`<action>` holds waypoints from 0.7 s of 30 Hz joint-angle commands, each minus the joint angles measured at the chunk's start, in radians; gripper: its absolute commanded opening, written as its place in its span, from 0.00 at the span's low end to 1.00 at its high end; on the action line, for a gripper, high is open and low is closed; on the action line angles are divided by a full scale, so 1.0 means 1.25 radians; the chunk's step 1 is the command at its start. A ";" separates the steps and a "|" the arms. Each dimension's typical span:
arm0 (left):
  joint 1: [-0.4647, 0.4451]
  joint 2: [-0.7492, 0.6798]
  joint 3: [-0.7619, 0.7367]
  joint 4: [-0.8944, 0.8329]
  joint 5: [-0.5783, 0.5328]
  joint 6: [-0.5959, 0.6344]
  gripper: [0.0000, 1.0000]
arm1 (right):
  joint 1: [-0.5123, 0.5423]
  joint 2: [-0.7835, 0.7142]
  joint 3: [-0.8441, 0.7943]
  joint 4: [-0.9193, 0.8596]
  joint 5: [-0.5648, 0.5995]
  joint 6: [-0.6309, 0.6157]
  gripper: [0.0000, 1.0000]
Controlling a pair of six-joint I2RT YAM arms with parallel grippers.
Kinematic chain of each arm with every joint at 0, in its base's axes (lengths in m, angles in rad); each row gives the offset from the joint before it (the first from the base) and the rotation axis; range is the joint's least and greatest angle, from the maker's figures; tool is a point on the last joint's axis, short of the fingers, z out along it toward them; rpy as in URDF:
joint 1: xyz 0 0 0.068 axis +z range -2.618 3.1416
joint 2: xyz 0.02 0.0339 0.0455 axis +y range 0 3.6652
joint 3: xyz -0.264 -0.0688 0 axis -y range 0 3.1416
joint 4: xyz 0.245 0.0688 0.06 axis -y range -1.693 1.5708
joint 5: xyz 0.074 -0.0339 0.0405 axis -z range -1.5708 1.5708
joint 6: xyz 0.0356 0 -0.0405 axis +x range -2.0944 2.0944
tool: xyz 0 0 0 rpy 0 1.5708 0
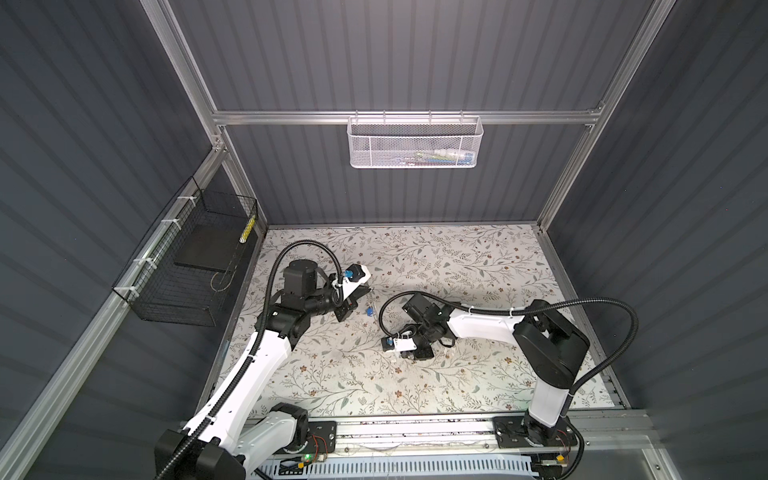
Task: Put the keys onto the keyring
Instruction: 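Lower the right gripper and pinch the green-tagged key's small ring, then lift the key with the right gripper toward the keyring held by the left gripper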
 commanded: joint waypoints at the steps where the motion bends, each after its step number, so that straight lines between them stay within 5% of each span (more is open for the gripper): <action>1: 0.006 -0.006 0.009 0.005 0.027 0.008 0.00 | 0.003 -0.018 -0.018 -0.017 0.005 0.002 0.09; 11: 0.006 -0.007 0.001 0.044 0.131 0.044 0.00 | -0.005 -0.095 -0.041 -0.034 0.056 0.037 0.03; 21: 0.004 0.024 0.031 0.068 0.271 0.114 0.00 | -0.066 -0.309 -0.139 -0.030 0.092 0.125 0.00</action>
